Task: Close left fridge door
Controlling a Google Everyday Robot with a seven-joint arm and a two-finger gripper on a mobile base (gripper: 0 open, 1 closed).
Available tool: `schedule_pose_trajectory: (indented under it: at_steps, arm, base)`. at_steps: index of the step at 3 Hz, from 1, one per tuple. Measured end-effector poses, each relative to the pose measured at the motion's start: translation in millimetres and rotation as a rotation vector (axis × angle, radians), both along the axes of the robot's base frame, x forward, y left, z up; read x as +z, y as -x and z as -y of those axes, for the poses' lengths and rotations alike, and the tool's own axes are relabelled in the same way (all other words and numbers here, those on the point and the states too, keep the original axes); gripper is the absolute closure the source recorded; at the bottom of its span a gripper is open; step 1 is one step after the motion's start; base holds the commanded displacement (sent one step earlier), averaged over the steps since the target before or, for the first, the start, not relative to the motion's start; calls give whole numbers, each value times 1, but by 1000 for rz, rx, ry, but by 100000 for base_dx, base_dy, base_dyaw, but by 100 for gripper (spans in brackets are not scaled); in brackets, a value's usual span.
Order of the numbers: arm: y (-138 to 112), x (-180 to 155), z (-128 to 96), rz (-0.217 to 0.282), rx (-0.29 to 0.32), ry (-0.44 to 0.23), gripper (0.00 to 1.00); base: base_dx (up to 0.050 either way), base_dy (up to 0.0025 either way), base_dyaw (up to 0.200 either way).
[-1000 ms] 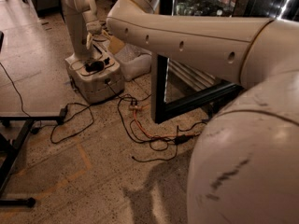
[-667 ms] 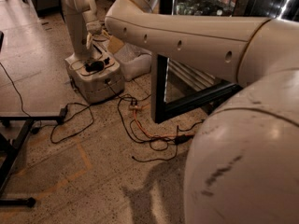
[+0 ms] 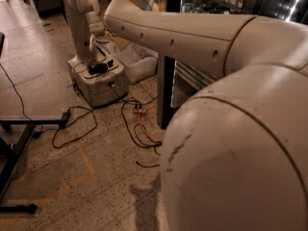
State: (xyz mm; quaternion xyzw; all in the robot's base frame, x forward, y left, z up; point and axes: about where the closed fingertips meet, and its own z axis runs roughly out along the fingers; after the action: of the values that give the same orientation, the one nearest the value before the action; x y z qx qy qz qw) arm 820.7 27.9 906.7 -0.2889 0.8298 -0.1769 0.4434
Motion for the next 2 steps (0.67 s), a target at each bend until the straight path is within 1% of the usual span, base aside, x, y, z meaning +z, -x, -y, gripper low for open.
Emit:
schedule_pose_trajectory:
  at_steps: [1,2]
  arm:
    - [0,0,0,0,0,0,0]
    - [-8,2,26,10,-110,-4,0]
  base:
    - [0,0,0]
    - [0,0,0]
